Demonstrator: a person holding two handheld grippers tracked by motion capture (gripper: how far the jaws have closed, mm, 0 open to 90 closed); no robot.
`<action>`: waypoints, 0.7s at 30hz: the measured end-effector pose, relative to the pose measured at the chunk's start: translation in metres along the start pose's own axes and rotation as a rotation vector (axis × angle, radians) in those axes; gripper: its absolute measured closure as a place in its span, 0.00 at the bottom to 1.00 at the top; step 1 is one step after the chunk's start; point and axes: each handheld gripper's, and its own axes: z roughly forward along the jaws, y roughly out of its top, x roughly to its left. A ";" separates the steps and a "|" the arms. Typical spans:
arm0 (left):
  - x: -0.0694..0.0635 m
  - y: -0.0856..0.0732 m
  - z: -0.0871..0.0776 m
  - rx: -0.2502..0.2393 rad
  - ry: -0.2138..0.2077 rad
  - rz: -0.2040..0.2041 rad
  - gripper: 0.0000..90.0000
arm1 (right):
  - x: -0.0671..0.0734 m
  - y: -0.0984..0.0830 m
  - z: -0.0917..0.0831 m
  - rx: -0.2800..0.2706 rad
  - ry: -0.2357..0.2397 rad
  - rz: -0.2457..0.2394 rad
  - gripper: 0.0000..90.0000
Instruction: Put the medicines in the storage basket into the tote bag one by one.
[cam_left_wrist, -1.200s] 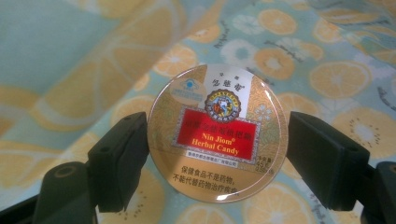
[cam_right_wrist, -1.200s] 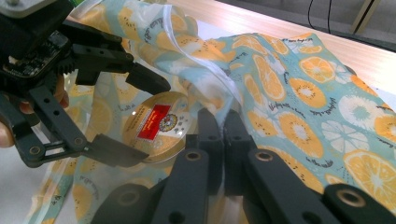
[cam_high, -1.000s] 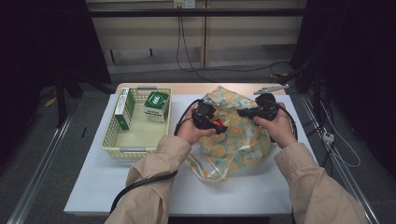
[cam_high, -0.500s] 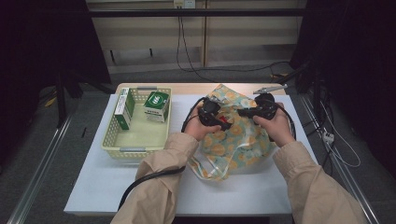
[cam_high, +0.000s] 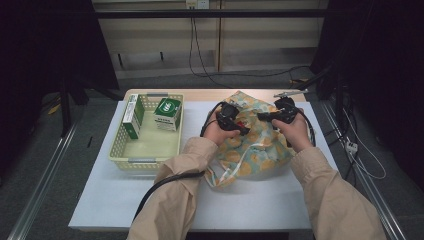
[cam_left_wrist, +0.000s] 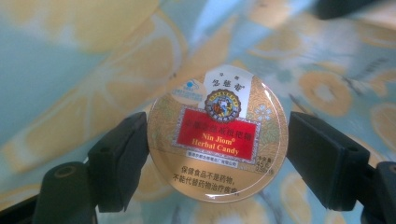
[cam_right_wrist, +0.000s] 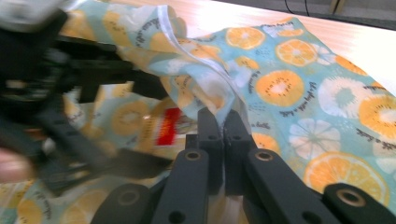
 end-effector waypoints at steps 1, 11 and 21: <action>0.000 0.001 0.003 -0.020 0.006 -0.010 0.24 | 0.001 0.001 -0.001 -0.004 0.003 -0.003 0.99; -0.008 0.002 -0.022 -0.034 -0.017 0.006 0.17 | -0.001 -0.002 -0.003 -0.005 -0.019 0.010 0.99; -0.013 -0.016 -0.072 -0.011 -0.046 0.029 0.15 | 0.010 -0.007 -0.001 -0.004 -0.034 0.003 0.99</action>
